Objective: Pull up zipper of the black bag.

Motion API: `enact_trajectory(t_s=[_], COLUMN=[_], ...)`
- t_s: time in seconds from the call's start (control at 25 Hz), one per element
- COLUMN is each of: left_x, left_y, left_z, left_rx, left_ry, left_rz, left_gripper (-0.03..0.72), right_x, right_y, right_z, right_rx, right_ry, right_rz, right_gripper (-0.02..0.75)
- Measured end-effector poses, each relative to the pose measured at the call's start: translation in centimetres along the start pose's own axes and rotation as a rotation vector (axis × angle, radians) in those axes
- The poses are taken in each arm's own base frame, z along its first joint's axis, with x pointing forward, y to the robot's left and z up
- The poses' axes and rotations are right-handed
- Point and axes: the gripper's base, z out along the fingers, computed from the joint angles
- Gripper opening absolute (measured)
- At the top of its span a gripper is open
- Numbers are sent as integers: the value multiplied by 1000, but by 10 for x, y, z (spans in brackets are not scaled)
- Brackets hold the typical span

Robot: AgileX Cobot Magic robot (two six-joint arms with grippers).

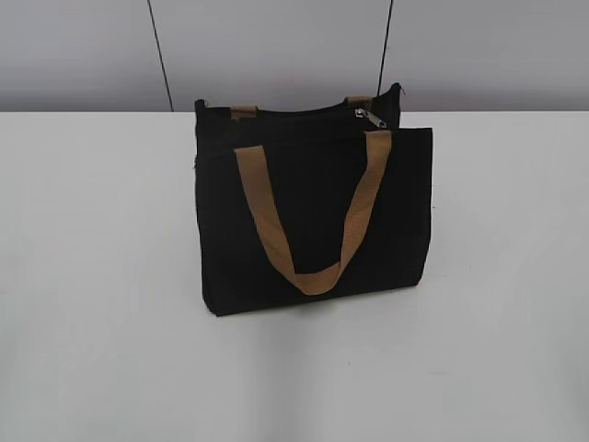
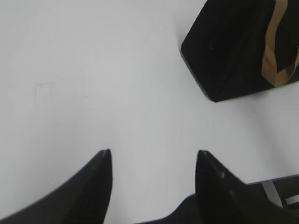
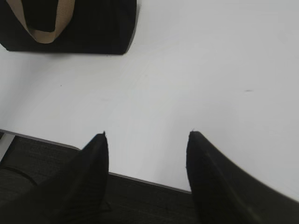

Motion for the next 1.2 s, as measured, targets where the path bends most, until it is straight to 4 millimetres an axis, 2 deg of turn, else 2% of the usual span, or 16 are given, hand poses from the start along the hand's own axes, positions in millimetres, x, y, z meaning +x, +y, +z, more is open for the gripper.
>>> enact_trajectory(t_s=[0.4, 1.2], left_x=[-1, -1], left_y=[3, 3], left_z=[7, 7], left_rx=[-28, -28], left_ry=[-41, -43], left_rz=[-28, -28], left_gripper=[412, 377], right_x=[-2, -3], right_y=[-8, -8], right_z=[6, 9], right_rx=[81, 81], right_ry=[-43, -61], right_rz=[-2, 3], right_gripper=[419, 419])
